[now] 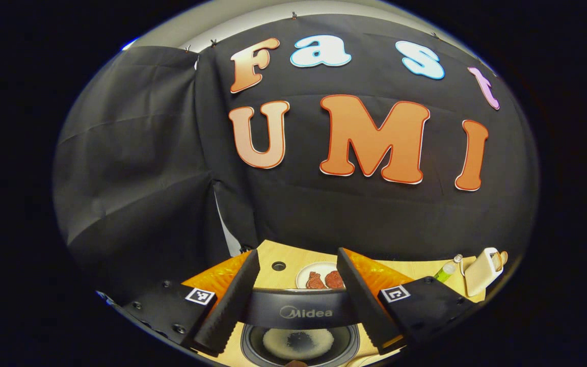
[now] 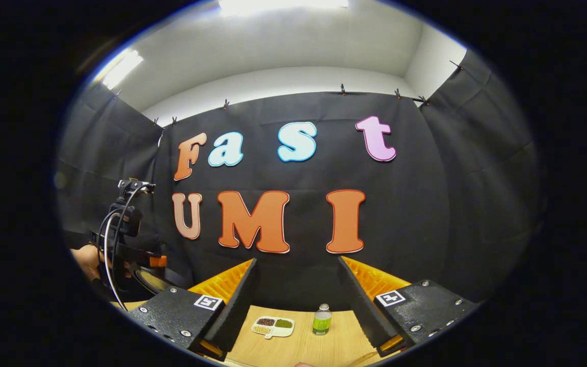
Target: Close the left gripper, press the button to open the rice cooker; take a wooden spoon from the chopstick holder with the right hand, scoop a spoonful of rice and pour it into the rice cooker, then put the wooden spoon back into the chopstick holder.
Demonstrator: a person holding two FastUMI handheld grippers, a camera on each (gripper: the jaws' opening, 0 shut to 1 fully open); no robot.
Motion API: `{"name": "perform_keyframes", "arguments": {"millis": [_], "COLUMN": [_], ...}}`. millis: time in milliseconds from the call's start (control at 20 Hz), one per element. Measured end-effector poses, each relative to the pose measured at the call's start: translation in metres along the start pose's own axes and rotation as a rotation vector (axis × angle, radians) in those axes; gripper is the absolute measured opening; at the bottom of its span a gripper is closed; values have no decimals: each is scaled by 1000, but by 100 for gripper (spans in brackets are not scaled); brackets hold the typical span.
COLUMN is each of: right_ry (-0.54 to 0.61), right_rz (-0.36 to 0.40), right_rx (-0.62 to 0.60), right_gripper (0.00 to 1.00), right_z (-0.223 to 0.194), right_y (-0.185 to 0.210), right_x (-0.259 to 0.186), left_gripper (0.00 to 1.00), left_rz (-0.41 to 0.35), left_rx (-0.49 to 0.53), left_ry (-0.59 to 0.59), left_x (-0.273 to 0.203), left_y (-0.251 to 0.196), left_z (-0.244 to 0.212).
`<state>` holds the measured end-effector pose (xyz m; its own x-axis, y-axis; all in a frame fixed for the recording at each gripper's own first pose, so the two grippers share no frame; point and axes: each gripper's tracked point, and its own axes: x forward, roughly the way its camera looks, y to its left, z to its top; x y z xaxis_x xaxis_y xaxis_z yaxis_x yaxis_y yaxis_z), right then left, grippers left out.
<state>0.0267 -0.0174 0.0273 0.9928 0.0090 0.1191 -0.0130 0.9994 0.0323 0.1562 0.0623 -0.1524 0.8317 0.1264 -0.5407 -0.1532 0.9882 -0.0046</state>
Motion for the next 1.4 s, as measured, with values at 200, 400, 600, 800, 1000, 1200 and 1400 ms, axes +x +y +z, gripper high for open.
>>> {"name": "perform_keyframes", "arguments": {"millis": [200, 400, 600, 800, 1000, 1200, 1400], "right_ry": [4, 15, 22, 16, 3, 8, 20], "right_rz": [21, 44, 64, 71, 60, 57, 79], "right_rx": [-8, -23, -15, -46, -42, -44, -45], "right_gripper": [94, 94, 94, 94, 94, 94, 94], "right_z": [-3, -8, -11, -9, -6, -9, -12], "right_y": [8, 15, 18, 15, 7, 4, 13], "right_x": [2, 0, 0, -4, -7, -11, -14], "left_gripper": [98, 99, 100, 98, 100, 99, 100], "left_rz": [-18, -53, -32, -52, -63, -50, -43], "left_rx": [-16, -45, -6, 36, 35, 43, 35], "left_ry": [207, 381, 461, 596, 811, 825, 867], "left_x": [-21, -35, -36, -44, -64, -60, -60], "left_y": [-7, -15, -13, -12, -9, -10, -11], "left_z": [-69, -119, -132, -148, -177, -182, -184]}}
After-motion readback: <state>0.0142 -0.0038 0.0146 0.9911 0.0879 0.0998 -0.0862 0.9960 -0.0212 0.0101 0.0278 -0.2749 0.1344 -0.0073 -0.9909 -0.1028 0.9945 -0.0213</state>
